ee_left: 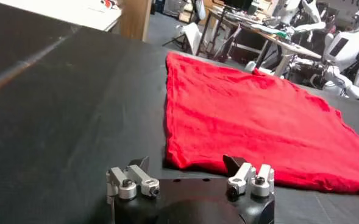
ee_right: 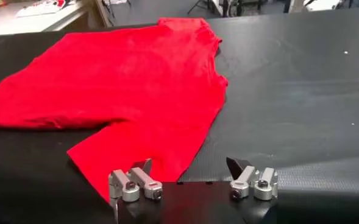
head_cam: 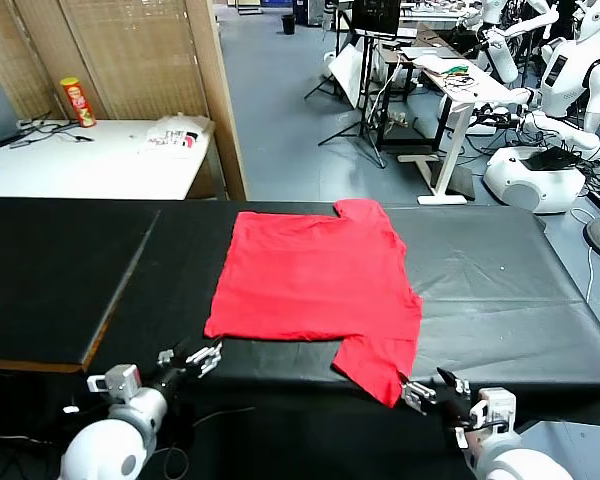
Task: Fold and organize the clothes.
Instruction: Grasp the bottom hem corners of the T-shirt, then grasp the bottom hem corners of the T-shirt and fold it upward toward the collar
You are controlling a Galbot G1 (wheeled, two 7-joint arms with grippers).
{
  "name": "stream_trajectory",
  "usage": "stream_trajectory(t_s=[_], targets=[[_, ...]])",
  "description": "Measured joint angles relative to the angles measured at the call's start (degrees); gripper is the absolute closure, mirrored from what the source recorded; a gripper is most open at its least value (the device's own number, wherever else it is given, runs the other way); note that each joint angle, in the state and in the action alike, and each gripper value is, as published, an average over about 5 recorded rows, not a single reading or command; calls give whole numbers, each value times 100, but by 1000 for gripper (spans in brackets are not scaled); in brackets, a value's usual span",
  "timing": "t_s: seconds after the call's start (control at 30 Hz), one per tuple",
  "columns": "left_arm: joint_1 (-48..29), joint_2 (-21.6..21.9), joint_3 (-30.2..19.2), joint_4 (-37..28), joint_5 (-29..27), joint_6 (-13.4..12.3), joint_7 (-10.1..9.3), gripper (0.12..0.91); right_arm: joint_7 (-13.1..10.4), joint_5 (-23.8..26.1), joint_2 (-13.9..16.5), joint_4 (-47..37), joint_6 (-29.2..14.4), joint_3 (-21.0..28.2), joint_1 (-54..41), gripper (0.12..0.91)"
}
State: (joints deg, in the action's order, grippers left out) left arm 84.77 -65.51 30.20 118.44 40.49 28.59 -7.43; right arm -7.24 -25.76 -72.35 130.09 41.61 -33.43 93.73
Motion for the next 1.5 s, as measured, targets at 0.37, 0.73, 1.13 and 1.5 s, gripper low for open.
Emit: stream_trajectory(t_s=[0.37,0.73,1.13,1.5], targets=[[-315,-77,-117,-323,-3,-56,-141,270,-62,116,-117,-229,-66,99,-101,378],[-415,-206,-232,-563,-150,-135,-83,809,-52,254,-273,-309,-150,208,-68,890],[-141,-325,-275,-194,-212,-179,17,904,-80,219,-114,223,-202,-74,226,902],[245,-489,-224,473,-278,-309,-26,904,219,-156,191,-185,-1296,-212,-351,902]])
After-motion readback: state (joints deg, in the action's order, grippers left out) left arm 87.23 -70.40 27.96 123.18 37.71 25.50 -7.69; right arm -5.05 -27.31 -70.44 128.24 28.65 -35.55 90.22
